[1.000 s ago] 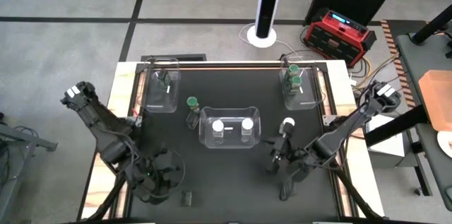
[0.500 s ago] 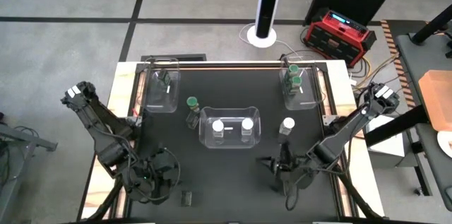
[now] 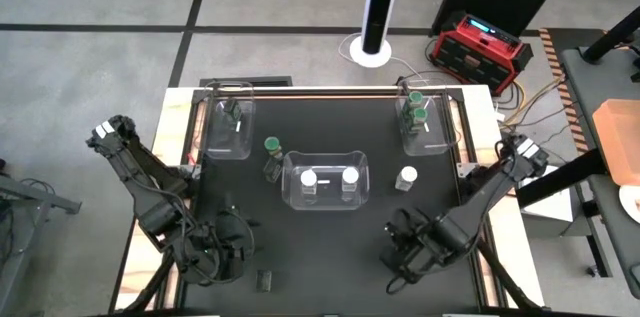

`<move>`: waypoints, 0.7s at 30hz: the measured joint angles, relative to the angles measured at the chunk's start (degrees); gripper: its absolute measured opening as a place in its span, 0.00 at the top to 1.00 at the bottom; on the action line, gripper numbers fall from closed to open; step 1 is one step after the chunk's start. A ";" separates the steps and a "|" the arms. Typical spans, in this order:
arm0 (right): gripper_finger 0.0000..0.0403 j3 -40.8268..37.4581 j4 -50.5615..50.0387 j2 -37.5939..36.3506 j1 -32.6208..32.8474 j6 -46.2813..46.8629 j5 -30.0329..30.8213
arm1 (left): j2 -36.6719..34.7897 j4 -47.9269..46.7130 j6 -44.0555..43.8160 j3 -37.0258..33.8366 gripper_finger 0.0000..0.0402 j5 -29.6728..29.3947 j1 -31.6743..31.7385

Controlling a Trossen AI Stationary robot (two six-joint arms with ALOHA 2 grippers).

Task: Sort spices by type
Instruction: Put the black seasoning can into the top left transparent bin

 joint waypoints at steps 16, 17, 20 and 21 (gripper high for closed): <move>0.69 0.50 -2.37 -0.43 6.21 33.62 -18.77 | 0.00 -5.00 13.39 -1.62 0.40 -10.03 0.00; 0.65 0.48 -1.05 0.26 6.48 34.25 -18.77 | 0.00 -5.91 13.43 -1.68 0.40 -10.39 0.00; 0.55 0.49 3.12 2.16 6.59 34.62 -18.90 | 0.00 -7.66 13.61 -1.93 0.40 -11.06 0.00; 0.52 0.49 4.03 2.95 6.54 34.71 -18.99 | 0.00 -8.18 13.63 -1.98 0.40 -11.07 0.00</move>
